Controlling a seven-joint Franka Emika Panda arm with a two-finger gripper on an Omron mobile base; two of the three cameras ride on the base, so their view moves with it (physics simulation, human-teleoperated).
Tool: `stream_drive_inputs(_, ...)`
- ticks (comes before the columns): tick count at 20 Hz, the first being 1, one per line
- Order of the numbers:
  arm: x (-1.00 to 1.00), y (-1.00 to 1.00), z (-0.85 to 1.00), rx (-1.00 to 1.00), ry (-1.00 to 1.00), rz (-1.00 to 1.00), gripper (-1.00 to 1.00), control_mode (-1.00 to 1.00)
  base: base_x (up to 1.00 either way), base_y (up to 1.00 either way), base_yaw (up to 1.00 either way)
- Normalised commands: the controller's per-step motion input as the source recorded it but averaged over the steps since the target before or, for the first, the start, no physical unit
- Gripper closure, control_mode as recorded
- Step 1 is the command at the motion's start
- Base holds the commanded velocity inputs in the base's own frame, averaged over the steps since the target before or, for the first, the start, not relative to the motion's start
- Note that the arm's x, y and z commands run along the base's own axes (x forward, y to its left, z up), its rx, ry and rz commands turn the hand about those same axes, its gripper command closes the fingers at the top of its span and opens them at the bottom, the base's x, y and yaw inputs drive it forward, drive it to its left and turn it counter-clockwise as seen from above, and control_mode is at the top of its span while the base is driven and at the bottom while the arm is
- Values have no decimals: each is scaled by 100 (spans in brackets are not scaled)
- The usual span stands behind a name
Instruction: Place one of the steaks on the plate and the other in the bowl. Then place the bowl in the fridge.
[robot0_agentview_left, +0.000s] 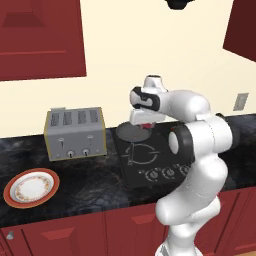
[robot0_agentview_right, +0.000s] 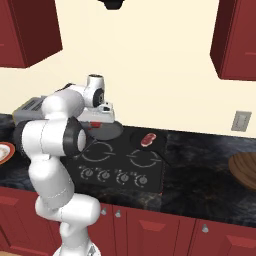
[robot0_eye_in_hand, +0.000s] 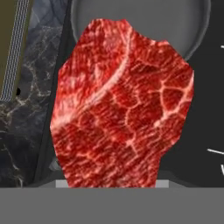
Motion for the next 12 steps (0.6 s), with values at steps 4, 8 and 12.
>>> stream_drive_inputs(4, -100, -1, 68, -3, 0, 0, 100, -100, 0, 0, 0)
stream_drive_inputs(8, -100, -2, 48, -4, -1, -1, 100, -100, 0, 0, 0)
stream_drive_inputs(12, -100, -5, 29, -5, 0, 0, 100, -100, 0, 0, 0)
